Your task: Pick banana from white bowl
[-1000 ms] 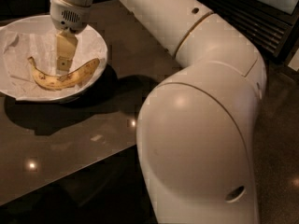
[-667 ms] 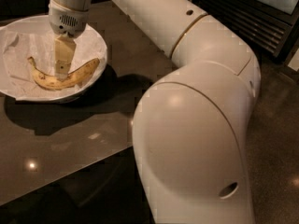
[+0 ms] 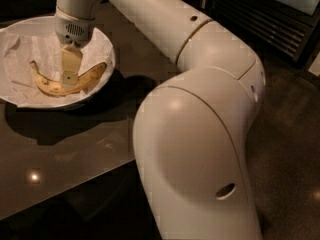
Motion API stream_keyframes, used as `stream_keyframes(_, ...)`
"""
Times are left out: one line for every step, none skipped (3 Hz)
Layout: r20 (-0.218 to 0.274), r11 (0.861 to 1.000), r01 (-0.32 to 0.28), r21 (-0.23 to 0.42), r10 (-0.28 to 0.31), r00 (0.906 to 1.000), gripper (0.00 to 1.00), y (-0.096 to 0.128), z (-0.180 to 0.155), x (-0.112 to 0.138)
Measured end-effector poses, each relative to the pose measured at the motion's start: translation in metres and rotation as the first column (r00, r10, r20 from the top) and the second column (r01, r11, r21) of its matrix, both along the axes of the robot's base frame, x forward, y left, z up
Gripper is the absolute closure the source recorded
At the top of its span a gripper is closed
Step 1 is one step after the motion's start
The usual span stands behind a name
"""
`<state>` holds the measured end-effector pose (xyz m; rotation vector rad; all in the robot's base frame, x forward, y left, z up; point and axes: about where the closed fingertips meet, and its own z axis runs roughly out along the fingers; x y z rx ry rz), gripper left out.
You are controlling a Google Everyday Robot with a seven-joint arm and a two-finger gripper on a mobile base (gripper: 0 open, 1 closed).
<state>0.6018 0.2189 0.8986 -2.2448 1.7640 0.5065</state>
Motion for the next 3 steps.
stream_keyframes(-0.019, 1.000, -0.001, -0.007, 0.001, 0.9998, 0.30, 0.001, -0.010, 0.004)
stream_keyframes(-0.037, 1.000, -0.003, -0.016, 0.003, 0.9993, 0.29, 0.002, -0.020, 0.008)
stream_keyframes(-0.058, 0.999, -0.017, -0.028, 0.015, 0.9982, 0.28, 0.008, -0.030, 0.007)
